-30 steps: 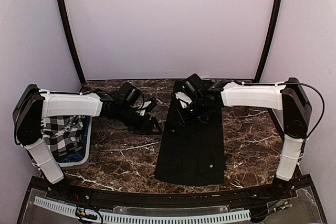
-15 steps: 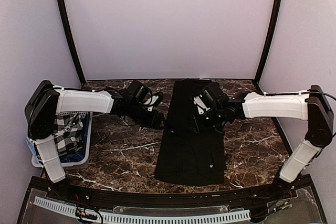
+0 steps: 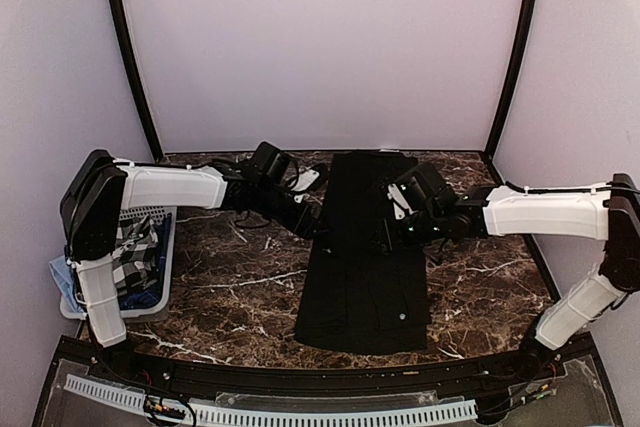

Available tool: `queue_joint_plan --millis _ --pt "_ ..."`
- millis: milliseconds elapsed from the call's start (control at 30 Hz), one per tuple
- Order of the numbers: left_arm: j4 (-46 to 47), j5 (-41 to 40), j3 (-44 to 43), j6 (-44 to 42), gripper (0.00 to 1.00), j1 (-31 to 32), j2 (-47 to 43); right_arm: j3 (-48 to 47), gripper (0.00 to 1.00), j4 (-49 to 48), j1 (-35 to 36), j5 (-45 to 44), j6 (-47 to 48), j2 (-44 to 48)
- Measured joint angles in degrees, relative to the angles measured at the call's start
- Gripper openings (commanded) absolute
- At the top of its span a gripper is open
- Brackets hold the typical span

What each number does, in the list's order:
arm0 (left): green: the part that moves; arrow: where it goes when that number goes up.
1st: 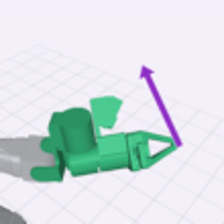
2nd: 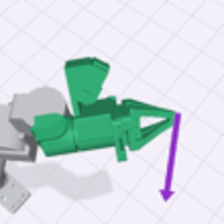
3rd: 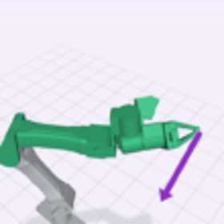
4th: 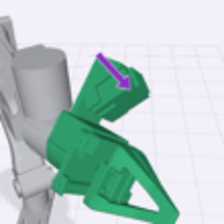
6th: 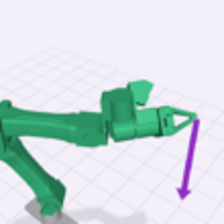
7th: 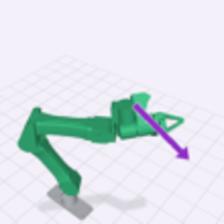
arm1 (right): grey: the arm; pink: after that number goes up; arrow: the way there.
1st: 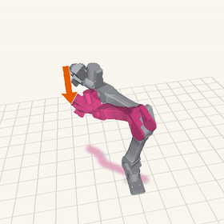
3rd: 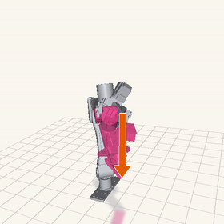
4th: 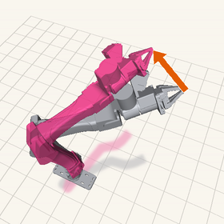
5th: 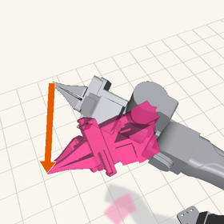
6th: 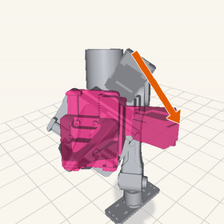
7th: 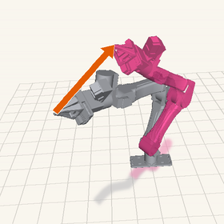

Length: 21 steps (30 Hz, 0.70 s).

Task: Fold and stack the long sleeve shirts
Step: Adjust the sleeve at the center of the board.

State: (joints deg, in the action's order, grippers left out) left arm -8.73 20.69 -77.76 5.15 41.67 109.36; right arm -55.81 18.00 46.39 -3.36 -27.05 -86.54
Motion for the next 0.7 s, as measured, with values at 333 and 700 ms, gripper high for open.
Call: queue_joint_plan --millis 333,700 --pt "-1.53 9.16 -1.07 -3.98 0.73 0.22 3.19 1.66 0.53 -1.20 -1.57 -0.79 -0.09 2.45" --pt "-2.56 7.80 -1.75 -5.40 0.18 0.98 4.63 1.73 0.54 -1.73 -2.21 -0.76 -0.04 2.45"
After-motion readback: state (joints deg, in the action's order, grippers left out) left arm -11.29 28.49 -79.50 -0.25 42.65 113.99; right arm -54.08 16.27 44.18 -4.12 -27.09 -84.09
